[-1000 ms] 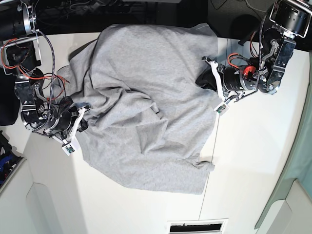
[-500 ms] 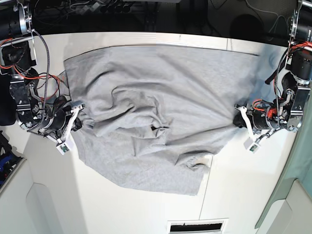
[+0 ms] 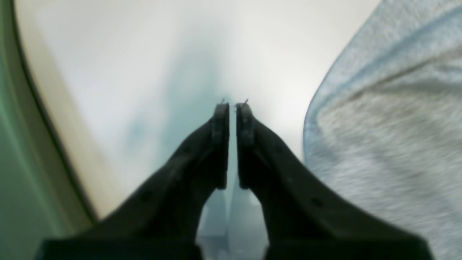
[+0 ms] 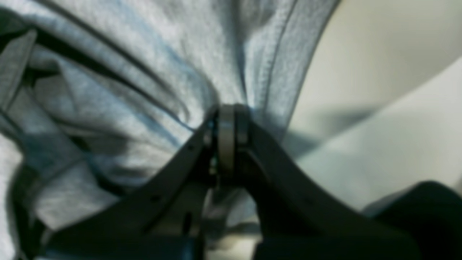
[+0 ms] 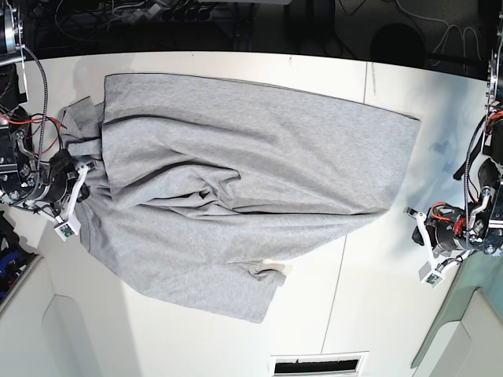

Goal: Layout the t-shirt on the table in an organized manner, then fold the t-shirt properly
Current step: 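Pull the grippers apart to stretch the shirt across the table, then regrasp the shirt with the left gripper and drag it outward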

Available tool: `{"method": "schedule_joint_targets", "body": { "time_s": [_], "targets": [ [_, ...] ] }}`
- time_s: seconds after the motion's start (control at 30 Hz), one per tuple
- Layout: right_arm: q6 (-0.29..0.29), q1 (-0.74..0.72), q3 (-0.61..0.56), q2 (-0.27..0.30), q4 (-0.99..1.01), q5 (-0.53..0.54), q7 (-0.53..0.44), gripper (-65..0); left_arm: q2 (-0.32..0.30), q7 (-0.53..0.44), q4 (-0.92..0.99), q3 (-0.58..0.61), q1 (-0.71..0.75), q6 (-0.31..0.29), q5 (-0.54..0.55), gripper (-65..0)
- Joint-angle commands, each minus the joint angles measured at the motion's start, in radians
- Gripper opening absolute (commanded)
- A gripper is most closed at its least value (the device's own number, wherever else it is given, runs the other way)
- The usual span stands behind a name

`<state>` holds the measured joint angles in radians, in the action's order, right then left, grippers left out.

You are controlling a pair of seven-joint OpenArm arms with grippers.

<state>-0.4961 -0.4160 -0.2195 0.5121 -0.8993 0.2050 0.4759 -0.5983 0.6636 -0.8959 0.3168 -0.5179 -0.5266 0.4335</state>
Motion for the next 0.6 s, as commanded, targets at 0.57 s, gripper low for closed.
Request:
{"method": "schedule_joint_targets", "body": {
  "time_s": [0.57],
  "targets": [
    [-0.001,-0.026,0.004,-0.050,-0.008,0.057,0.002,-65.0,0.082,0.205,-0.735,-0.002,0.448,-0.138,0.274,-63.7]
  ]
}}
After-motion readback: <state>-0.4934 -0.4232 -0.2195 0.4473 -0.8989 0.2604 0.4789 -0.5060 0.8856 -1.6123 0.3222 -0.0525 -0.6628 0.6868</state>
